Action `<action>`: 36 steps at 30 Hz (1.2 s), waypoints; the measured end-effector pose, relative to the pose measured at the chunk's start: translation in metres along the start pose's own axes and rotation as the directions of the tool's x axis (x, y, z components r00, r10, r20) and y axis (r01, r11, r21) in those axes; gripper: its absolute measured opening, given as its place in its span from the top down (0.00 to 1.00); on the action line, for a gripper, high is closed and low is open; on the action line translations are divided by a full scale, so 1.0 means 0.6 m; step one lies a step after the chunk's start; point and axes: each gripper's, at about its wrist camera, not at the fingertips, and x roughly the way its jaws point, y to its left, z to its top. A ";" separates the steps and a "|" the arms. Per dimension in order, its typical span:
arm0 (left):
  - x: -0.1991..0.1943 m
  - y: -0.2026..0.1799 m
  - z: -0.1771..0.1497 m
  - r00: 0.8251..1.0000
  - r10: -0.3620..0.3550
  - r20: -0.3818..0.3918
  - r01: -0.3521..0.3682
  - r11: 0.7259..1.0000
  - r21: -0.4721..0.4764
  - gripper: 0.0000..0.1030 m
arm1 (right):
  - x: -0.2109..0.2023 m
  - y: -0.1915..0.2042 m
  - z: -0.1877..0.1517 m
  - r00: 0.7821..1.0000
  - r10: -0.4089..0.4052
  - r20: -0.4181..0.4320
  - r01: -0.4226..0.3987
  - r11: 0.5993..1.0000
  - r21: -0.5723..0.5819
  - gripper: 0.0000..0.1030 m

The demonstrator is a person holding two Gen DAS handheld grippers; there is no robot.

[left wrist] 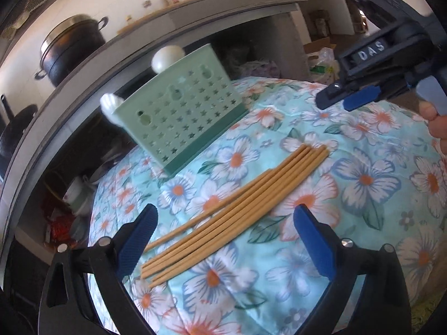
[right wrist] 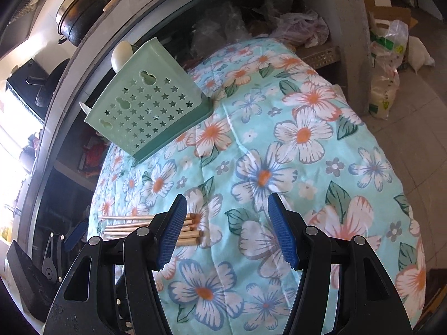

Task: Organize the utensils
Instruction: 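Close the left gripper around the wooden chopsticks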

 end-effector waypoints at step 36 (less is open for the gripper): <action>-0.009 -0.074 -0.023 0.986 -0.058 -0.155 0.112 0.923 0.368 0.82 | 0.004 0.003 -0.004 0.999 0.029 -0.013 -0.029 1.000 -0.002 0.44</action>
